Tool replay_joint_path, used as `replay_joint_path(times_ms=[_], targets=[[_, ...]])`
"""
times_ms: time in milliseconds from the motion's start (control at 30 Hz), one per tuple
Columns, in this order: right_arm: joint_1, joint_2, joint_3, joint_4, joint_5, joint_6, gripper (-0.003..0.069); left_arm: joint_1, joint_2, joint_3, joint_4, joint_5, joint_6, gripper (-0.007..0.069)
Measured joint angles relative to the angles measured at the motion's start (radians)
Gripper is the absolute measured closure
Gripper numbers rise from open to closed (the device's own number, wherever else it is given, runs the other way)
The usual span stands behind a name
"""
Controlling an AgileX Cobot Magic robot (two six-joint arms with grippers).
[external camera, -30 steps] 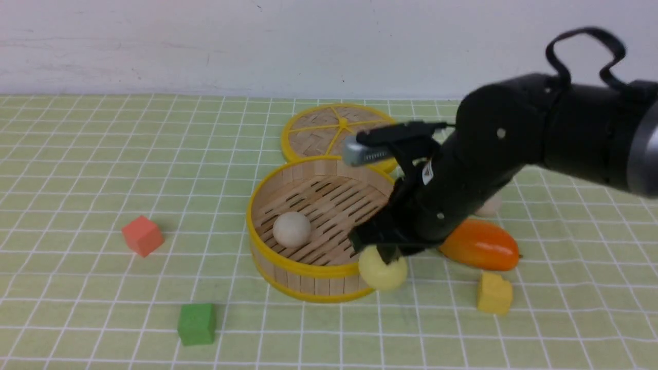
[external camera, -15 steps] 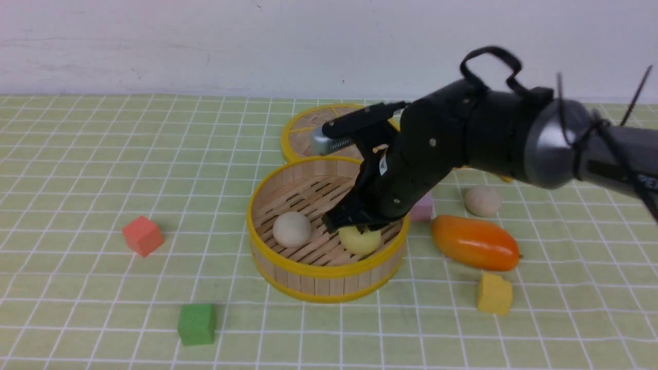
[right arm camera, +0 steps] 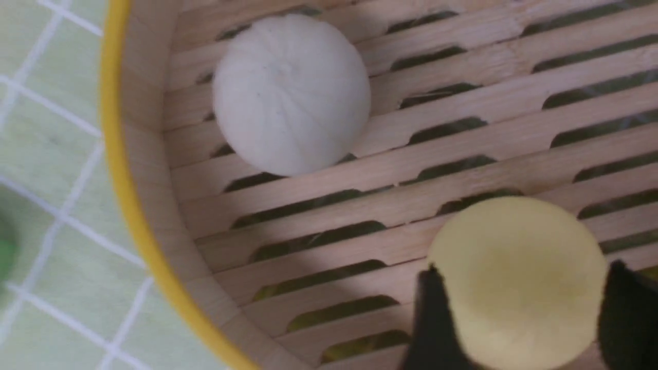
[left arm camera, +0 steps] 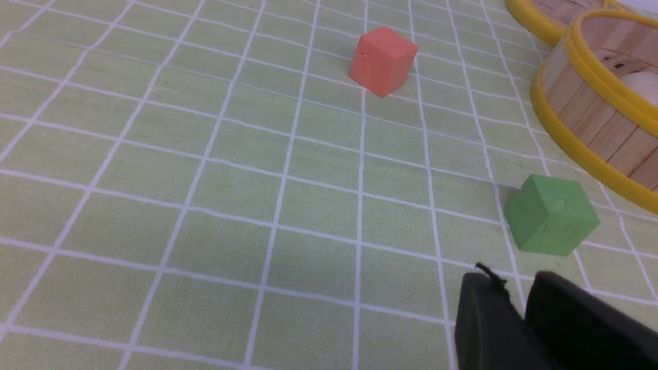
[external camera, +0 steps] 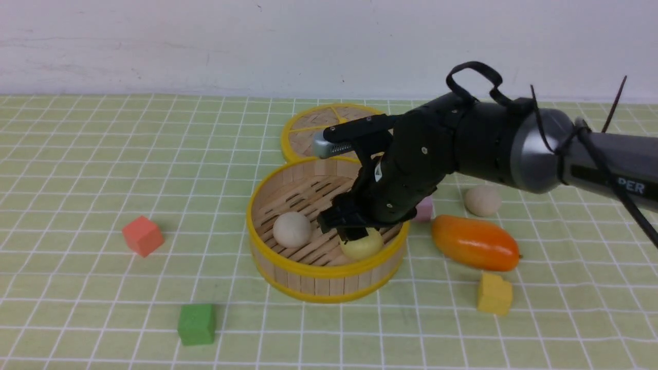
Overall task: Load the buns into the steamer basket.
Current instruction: Use the right arm to put the steamed stuffed bun into the steamer, then use the right arm to grab a steamed stuffed bun
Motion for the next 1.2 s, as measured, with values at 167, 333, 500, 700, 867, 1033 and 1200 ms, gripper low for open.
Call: replay_joint_path(times_ms=[167, 333, 500, 700, 867, 1033, 1200], targets=[[-0.071, -0.042, -0.065, 0.02, 0.029, 0.002, 0.0132, 0.001, 0.0, 0.0, 0.0, 0.0, 0.0, 0.0498], [-0.226, -0.04, -0.084, 0.016, 0.025, 0.003, 0.013, 0.001, 0.0, 0.0, 0.0, 0.0, 0.0, 0.0494], [-0.373, 0.016, -0.085, 0.009, 0.015, 0.015, 0.013, 0.001, 0.0, 0.0, 0.0, 0.0, 0.0, 0.049], [-0.457, 0.102, -0.085, 0.075, -0.031, 0.014, 0.0151, 0.001, 0.0, 0.0, 0.0, 0.0, 0.0, 0.0482], [-0.458, 0.131, -0.085, 0.088, -0.085, -0.03, 0.0208, 0.001, 0.0, 0.0, 0.0, 0.0, 0.0, 0.0477], [-0.462, 0.155, -0.085, 0.084, -0.11, -0.043, 0.0298, 0.001, 0.0, 0.0, 0.0, 0.0, 0.0, 0.0468], [-0.468, 0.164, -0.085, 0.057, -0.107, -0.043, 0.0337, 0.001, 0.0, 0.0, 0.0, 0.0, 0.0, 0.0461]])
